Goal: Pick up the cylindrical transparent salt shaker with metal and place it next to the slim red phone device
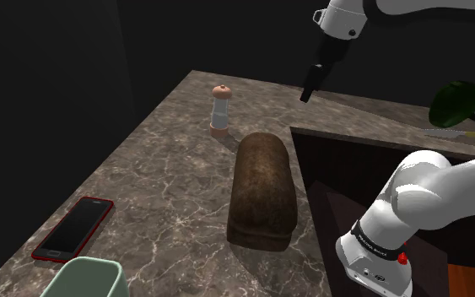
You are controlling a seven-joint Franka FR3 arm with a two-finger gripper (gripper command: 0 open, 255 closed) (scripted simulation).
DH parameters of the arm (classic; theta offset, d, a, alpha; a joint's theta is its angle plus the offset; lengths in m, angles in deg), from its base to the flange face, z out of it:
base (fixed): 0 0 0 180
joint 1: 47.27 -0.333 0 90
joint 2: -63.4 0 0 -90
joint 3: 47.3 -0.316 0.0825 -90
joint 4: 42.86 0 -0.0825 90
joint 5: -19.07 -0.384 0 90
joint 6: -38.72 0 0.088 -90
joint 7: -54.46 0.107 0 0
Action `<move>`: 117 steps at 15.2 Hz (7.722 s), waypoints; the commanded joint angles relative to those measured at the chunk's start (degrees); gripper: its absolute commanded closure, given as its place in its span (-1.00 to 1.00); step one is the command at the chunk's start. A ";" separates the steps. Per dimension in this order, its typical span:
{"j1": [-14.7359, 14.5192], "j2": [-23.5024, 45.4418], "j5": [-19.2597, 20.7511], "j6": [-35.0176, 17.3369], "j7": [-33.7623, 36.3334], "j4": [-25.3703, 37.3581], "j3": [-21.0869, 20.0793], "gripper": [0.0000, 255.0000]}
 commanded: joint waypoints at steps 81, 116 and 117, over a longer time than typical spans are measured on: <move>-11.71 50.18 1.57 3.45 29.49 47.28 -13.93 1.00; -27.73 59.76 6.78 -0.70 57.19 49.14 -24.79 1.00; -27.73 59.77 6.78 -0.70 57.19 49.15 -24.79 1.00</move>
